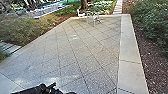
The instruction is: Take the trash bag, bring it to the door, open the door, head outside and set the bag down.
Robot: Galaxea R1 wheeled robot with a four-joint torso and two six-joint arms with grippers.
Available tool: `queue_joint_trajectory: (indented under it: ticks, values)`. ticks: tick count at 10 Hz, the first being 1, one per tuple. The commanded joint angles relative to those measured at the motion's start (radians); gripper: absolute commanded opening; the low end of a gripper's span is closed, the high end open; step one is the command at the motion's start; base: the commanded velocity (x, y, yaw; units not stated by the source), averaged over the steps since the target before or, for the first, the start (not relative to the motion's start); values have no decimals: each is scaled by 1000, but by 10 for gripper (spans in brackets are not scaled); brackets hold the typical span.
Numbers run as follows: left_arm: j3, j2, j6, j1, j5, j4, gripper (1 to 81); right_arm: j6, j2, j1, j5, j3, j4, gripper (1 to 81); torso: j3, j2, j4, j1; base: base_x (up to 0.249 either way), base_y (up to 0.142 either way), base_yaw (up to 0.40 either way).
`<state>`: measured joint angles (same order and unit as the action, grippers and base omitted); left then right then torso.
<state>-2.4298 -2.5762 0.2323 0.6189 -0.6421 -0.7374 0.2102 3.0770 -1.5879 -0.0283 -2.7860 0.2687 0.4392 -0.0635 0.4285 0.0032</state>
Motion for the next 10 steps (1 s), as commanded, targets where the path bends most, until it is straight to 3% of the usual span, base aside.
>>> queue_joint_trajectory:
  ticks: [1, 2, 3, 4, 5, 6, 9, 10]
  values:
    - [-17, 28, 5, -69, -74, -16, 811, 2, 38, -4, 48, 34, 4, 811, 0, 0, 0, 0, 0, 0, 0]
    - [-17, 5, 15, -15, -73, -10, 10, 1, 38, -4, 47, 34, 4, 811, 0, 0, 0, 0, 0, 0, 0]
    - [-17, -27, 43, 58, -67, 4, 10, 1, 39, -4, 35, 34, 4, 811, -78, 0, 0, 0, 0, 0, 0]
    - [-28, -62, 102, 136, -59, 13, 10, 3, 38, -4, 34, 34, 4, 811, -96, 0, 20, 0, 0, 0, 0]
    - [-45, -89, 153, 216, -37, 13, 10, 1, 38, -4, 34, 34, 4, 811, -115, 0, 21, 0, 0, 0, 0]
    - [-78, -116, 205, 299, 23, 12, 10, 1, 38, -4, 34, 34, 4, 811, -144, 0, 32, 1, 0, 0, 0]
    - [-123, -167, 284, 466, 119, 12, 10, 2, 36, -2, 33, 31, 4, 811, -222, 0, 70, 0, 0, 0, 0]
    - [-121, -182, 301, 509, 154, 12, 10, 3, 36, -4, 31, 31, 4, 811, -181, 0, 38, 0, 0, 0, 0]
